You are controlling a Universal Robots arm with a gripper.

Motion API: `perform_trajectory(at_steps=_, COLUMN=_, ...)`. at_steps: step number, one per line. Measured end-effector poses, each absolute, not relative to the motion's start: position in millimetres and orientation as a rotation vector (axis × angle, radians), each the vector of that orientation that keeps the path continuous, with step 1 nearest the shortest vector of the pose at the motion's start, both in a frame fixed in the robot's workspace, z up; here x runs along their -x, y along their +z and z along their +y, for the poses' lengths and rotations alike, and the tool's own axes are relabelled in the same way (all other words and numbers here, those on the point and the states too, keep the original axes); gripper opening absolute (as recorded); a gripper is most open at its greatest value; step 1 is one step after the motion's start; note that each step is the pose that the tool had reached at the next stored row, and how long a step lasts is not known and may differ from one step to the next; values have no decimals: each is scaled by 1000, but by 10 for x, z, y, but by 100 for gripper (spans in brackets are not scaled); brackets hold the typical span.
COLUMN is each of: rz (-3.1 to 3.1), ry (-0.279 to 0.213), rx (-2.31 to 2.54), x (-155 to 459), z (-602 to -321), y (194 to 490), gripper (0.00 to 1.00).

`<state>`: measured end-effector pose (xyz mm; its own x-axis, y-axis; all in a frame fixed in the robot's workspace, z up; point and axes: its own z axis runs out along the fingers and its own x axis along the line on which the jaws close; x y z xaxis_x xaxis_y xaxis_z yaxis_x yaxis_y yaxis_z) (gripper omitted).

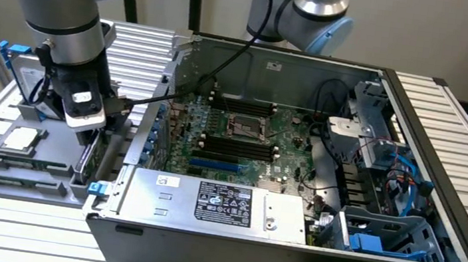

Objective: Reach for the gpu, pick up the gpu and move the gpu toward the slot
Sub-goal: 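Pick up the gpu and move the gpu toward the slot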

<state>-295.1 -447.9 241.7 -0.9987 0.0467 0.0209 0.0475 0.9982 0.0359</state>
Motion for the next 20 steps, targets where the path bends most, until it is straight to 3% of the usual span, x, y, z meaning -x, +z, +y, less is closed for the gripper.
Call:
perform_trajectory(at_steps=5, rz=-3116, ry=-56, rx=74, x=2951, z=-4472, y=2414, gripper=36)
perform_trajectory(at_steps=6, rz=-3115, ry=-56, rx=74, x=2951, z=-4471, y=2414, gripper=29)
perform_trajectory(at_steps=9, rz=-3110, ry=-56, rx=74, x=2950, z=-4472, y=2415, gripper=27)
perform_trajectory(at_steps=20, rz=-3103, ry=-56, rx=74, x=2949, z=-4471, y=2415, gripper=26)
